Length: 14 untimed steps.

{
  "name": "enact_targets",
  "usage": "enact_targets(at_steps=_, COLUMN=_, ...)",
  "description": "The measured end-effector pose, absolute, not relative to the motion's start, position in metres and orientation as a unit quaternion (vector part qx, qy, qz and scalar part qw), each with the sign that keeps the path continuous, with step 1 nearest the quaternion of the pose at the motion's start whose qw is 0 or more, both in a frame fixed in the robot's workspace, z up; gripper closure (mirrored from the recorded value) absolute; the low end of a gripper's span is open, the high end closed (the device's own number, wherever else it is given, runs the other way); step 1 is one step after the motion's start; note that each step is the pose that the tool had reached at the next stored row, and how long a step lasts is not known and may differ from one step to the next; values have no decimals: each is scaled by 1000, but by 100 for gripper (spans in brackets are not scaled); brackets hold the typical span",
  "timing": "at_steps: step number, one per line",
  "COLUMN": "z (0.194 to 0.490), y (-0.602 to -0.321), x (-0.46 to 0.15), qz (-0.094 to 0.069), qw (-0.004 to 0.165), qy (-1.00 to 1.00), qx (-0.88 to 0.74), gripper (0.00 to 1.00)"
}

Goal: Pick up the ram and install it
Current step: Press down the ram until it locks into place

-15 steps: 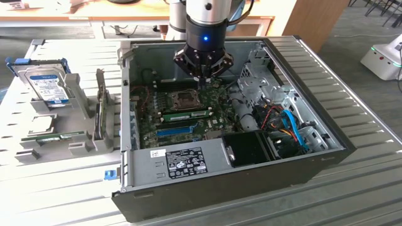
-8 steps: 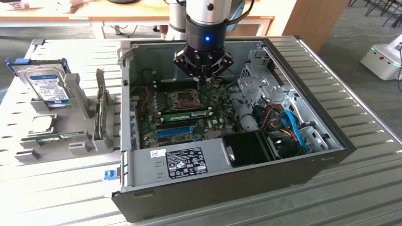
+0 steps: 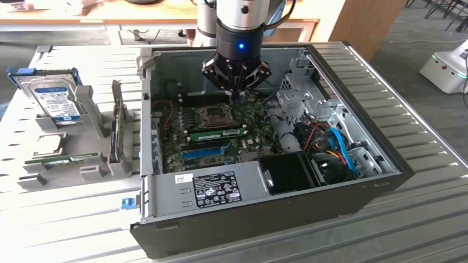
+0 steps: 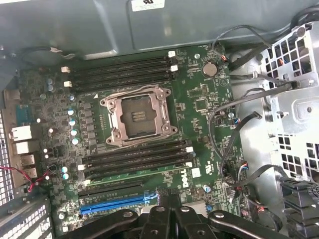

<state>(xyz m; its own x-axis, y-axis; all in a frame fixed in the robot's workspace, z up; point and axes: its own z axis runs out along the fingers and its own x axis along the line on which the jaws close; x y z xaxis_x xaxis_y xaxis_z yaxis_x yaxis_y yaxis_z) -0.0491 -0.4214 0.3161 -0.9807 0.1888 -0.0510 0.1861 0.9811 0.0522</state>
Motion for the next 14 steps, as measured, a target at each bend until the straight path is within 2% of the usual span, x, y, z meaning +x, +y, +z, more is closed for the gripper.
enact_targets(at_steps=3, z=316, y=-421, x=-49, qz=24, qw=27, qy=995, qx=94, gripper=89)
enact_targets(at_steps=7, z=316, y=-421, x=-42, qz=22, qw=10, qy=995, qx=94, gripper=89)
enact_targets(at_steps=14, z=316, y=-421, x=-42, qz=22, qw=9, qy=997, qx=72, gripper=89)
